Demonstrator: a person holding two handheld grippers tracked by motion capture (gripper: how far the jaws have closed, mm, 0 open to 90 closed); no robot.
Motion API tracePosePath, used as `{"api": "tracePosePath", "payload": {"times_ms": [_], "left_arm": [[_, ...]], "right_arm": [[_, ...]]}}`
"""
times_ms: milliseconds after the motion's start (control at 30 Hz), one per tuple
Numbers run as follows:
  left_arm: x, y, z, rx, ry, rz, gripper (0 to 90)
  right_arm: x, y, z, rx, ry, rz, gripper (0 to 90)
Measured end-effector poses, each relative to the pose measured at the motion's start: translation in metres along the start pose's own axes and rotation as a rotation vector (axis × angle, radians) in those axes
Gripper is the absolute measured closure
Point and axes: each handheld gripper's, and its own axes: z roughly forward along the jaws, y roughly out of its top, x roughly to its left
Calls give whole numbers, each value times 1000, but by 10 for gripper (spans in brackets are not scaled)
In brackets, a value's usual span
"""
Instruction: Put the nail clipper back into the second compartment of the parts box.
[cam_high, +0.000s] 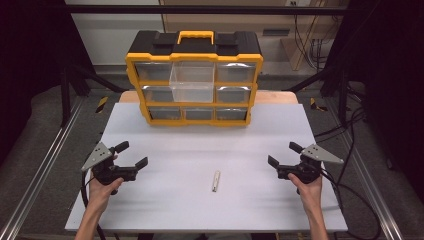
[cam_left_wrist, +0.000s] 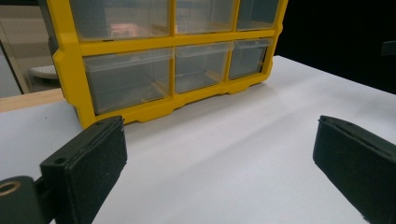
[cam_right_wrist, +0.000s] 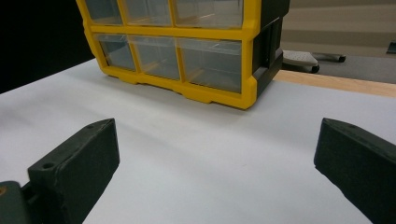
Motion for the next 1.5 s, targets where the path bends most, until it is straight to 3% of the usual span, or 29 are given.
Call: {"api": "tracePosePath", "payload": {"times_ms": [500, 1500], "left_arm": [[1, -2, 0, 3, 1, -3, 34], [-1, -6, 4, 31, 8, 6, 30]], "right_arm": [[4, 6, -1, 13, -7, 3, 10], [52, 19, 25, 126, 50, -46, 11]]}}
